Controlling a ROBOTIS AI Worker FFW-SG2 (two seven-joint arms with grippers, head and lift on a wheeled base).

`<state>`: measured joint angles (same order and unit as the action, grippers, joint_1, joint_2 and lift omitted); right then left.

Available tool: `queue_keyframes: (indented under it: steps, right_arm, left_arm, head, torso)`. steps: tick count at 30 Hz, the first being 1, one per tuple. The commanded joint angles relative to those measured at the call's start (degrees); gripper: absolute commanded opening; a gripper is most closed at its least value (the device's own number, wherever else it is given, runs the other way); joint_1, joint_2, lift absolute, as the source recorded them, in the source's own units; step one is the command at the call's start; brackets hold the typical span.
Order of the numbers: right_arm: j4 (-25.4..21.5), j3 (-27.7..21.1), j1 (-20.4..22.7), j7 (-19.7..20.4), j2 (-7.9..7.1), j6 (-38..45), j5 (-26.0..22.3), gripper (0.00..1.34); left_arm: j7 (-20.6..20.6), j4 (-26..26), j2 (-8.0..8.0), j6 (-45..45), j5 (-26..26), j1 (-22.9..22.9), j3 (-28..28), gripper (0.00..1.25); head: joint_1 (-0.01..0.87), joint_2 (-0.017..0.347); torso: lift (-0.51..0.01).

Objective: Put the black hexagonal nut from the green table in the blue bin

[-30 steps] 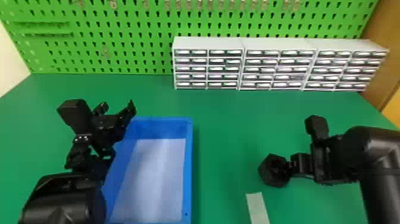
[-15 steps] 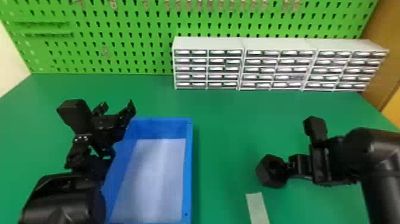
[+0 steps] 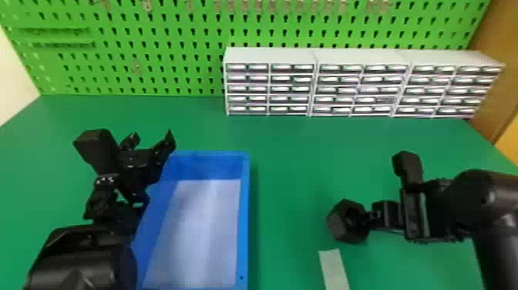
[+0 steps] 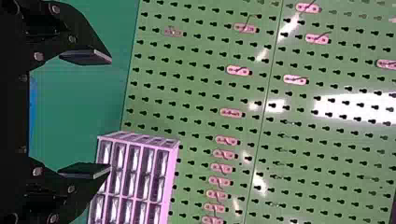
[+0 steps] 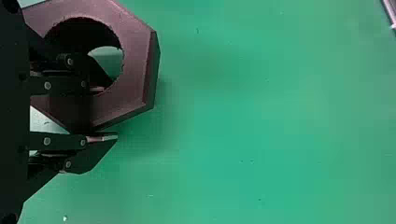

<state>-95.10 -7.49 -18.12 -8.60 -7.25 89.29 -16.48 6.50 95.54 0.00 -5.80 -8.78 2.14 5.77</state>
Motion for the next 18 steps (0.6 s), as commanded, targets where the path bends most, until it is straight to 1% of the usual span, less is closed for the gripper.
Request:
queue_keyframes:
  steps: [1, 7, 10, 13, 18]
  right_arm:
    - [-1.23, -0.42, 0.11, -0.01, 0.13, -0.52, -0.31, 0.38]
    - [-2.02, -0.51, 0.2, -0.01, 0.04, -2.19, -1.1, 0.38]
    - [-2.73, -0.68, 0.99, -0.01, 0.13, -5.7, -2.42, 0.38]
    - [-3.52, -1.03, 2.3, -0.01, 0.13, -11.24, -4.26, 0.38]
    - [-5.19, -1.56, 3.89, -0.01, 0.57, -17.57, -4.61, 0.38]
  left_arm:
    - [0.0, 0.0, -0.15, -0.08, 0.08, -0.12, 0.03, 0.81]
    - [0.0, 0.0, -0.15, 0.0, 0.08, -0.12, 0.12, 0.81]
    - [0.0, 0.0, -0.15, -0.08, 0.08, -0.12, 0.12, 0.81]
    - [0.0, 0.0, -0.15, -0.08, 0.17, -0.21, 0.12, 0.81]
    - [0.0, 0.0, -0.15, 0.0, 0.26, -0.29, 0.12, 0.81]
  head:
    - [0.686, 0.051]
    - [0.686, 0.051]
    - [0.686, 0.051]
    - [0.686, 0.051]
    - [0.686, 0.051]
  torso:
    - [-0.097]
    - [-0.097]
    - [-0.097]
    - [-0.097]
    - [-0.097]
